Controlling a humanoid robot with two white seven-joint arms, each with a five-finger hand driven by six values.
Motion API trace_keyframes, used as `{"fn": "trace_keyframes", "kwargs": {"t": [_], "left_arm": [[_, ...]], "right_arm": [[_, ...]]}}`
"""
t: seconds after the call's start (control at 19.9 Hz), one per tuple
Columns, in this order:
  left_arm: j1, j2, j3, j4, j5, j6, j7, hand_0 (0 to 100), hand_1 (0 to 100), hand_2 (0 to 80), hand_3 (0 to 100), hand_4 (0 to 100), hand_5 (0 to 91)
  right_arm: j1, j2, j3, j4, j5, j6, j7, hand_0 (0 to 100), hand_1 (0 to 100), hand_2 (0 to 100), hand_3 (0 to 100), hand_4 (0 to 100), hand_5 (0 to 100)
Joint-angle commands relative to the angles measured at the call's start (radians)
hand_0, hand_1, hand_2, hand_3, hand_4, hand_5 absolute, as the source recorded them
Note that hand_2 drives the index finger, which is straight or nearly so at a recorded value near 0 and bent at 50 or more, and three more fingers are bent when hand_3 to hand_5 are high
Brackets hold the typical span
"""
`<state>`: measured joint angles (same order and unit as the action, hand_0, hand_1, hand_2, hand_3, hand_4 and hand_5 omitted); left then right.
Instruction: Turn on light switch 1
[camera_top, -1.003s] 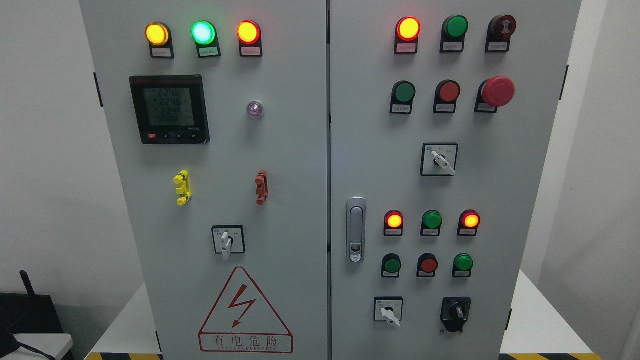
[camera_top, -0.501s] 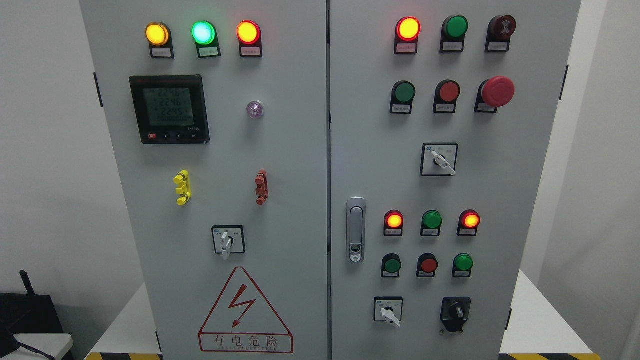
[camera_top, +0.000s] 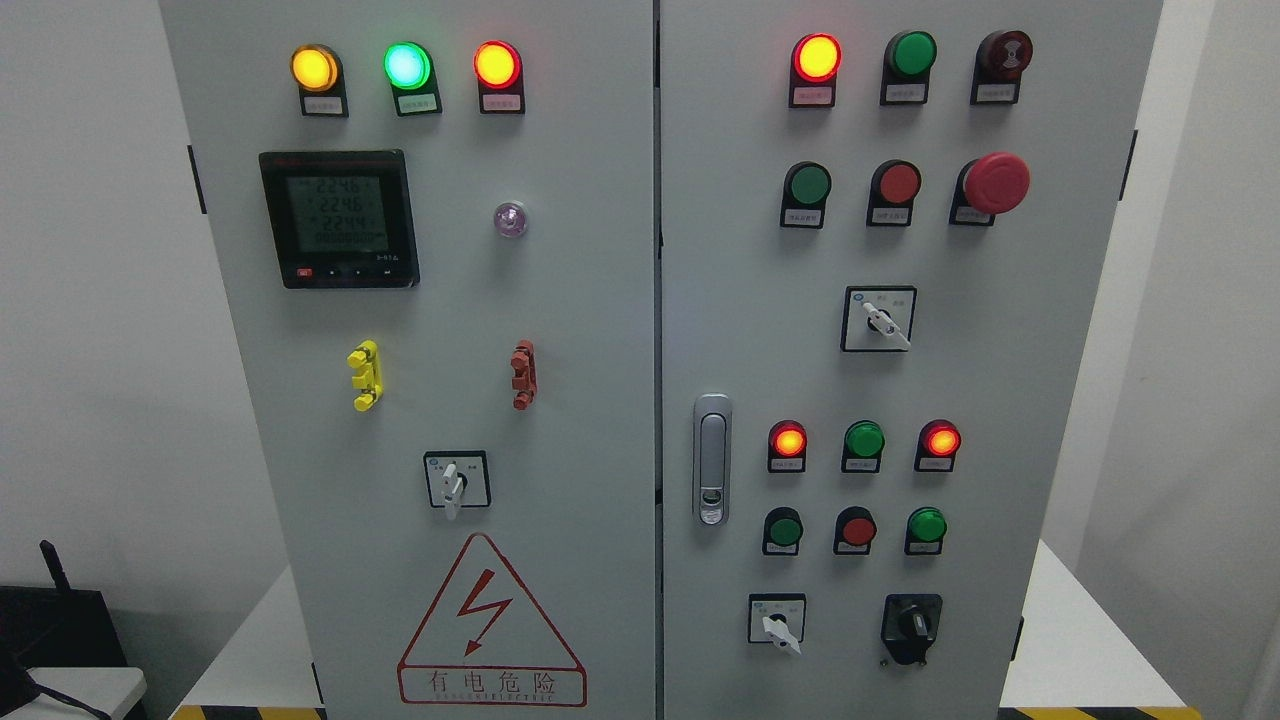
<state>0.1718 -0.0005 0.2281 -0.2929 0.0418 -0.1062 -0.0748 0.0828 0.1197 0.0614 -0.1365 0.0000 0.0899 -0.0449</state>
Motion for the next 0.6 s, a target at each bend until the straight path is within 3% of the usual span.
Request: {"fn": "trace_keyframes", "kwargs": {"t": [0.0,0.15,0.25,0.45,0.55], "left_arm": [[0.077,-0.03,0.299,-0.385,-0.105,-0.052,-0.029,39,0,0.0,0,8,0.0],[0.112,-0.023,0.378,-0.471,-0.114,-0.153,-0.033,40,0,0.0,1,11,0.0],[0.118,-0.012,0.447,-0.526,-0.114,-0.206,-0.034,41,0,0.0,9,22,0.0],[0.136,-0.007,0.54,-0.704,-0.112,-0.28,-0.034,43,0,0.5,24,35,7.8],[0.146,0.016,0.554,-0.82,-0.111,-0.287,-0.034,45,0,12.9,32,42,11.4]], "right_arm": [[0.0,0.0,0.0,0.0,-0.017,0.001,0.0,12,39,0,0,0,0],[0.0,0.0,0.0,0.0,-0.018,0.001,0.0,12,39,0,0,0,0],[0.0,0.0,0.0,0.0,-0.018,0.001,0.0,12,39,0,0,0,0],[0.0,0.0,0.0,0.0,-0.017,0.001,0.0,12,39,0,0,0,0],[0.0,0.0,0.0,0.0,-0.017,0.001,0.0,12,39,0,0,0,0]]}}
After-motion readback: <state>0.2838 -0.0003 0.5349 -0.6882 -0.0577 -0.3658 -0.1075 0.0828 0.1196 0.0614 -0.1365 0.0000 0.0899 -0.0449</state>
